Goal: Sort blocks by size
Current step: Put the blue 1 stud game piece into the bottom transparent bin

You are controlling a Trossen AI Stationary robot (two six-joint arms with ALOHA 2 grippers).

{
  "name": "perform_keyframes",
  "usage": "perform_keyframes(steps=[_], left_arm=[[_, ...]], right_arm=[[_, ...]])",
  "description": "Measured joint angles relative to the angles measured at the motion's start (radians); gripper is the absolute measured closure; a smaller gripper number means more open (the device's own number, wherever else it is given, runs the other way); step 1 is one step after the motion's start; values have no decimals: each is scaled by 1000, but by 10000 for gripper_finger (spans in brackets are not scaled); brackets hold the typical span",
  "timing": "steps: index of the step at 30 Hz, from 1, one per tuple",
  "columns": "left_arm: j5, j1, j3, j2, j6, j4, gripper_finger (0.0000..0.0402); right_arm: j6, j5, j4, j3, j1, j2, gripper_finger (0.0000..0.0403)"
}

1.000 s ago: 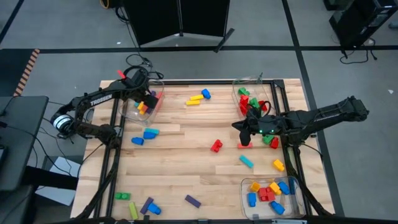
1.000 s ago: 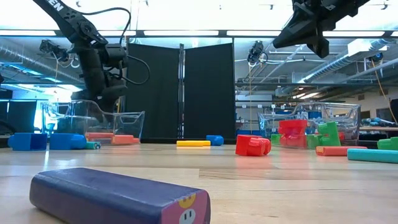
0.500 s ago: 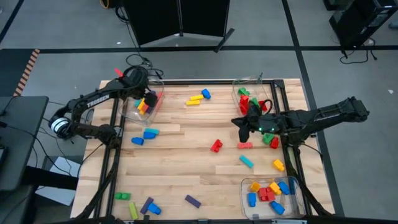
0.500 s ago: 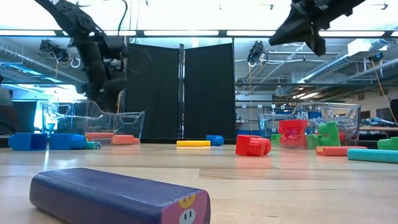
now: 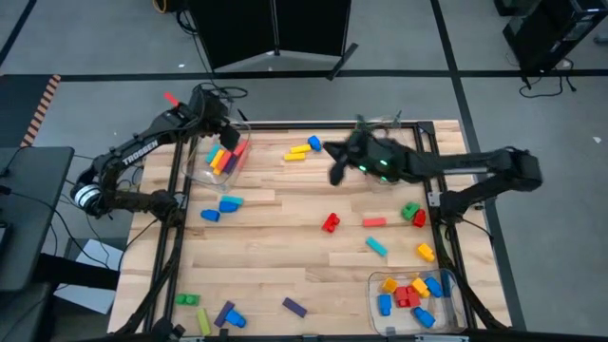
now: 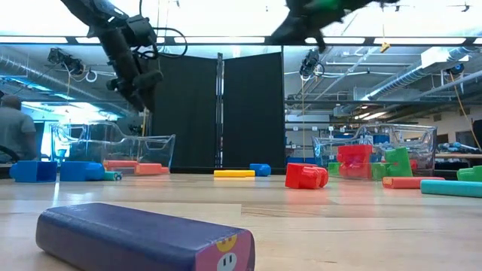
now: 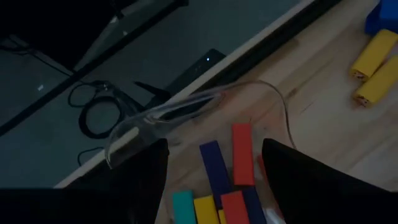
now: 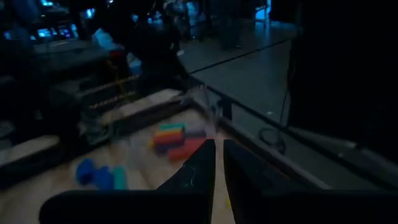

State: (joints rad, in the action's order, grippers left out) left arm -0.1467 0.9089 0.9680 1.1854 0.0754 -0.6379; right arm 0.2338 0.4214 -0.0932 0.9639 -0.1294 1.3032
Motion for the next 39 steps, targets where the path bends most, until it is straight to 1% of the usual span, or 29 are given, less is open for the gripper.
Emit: perform_keyframes(steps=[3,6,9,13,15,17,20,23,26,30,33,37,39], left_arm=[[-1,0,0,0,0,-16,136],[-2,0,0,0,0,-38,136],[-3,0,0,0,0,-58,136],[-3,0,0,0,0,-80,136],[-4,0,0,0,0,-87,136],[-4,0,-1,0,0,-98,136],[-5,0,-2,0,0,-105,136],[-5,0,-2,0,0,-112,136],[-5,0,-2,0,0,-113,136],[-4,0,-2,0,0,-107,136],[-4,0,-2,0,0,-106,136],[-4,0,-2,0,-1,-107,136],[-4,0,-2,1,-1,-112,136]], right_arm=[[-21,0,74,184,-52,132,359],[-20,0,254,403,-103,259,359],[-15,-27,463,620,-141,390,351],[38,-31,675,874,-179,550,323],[57,-37,756,973,-196,615,299],[67,-66,831,1048,-210,669,271],[85,-142,923,1117,-222,725,224],[113,-202,961,1132,-231,743,174],[160,-204,963,1126,-244,742,127],[207,-177,959,1125,-275,747,80],[238,-168,950,1125,-308,773,61],[293,-248,957,1124,-342,852,57],[321,-265,974,1123,-350,899,61]])
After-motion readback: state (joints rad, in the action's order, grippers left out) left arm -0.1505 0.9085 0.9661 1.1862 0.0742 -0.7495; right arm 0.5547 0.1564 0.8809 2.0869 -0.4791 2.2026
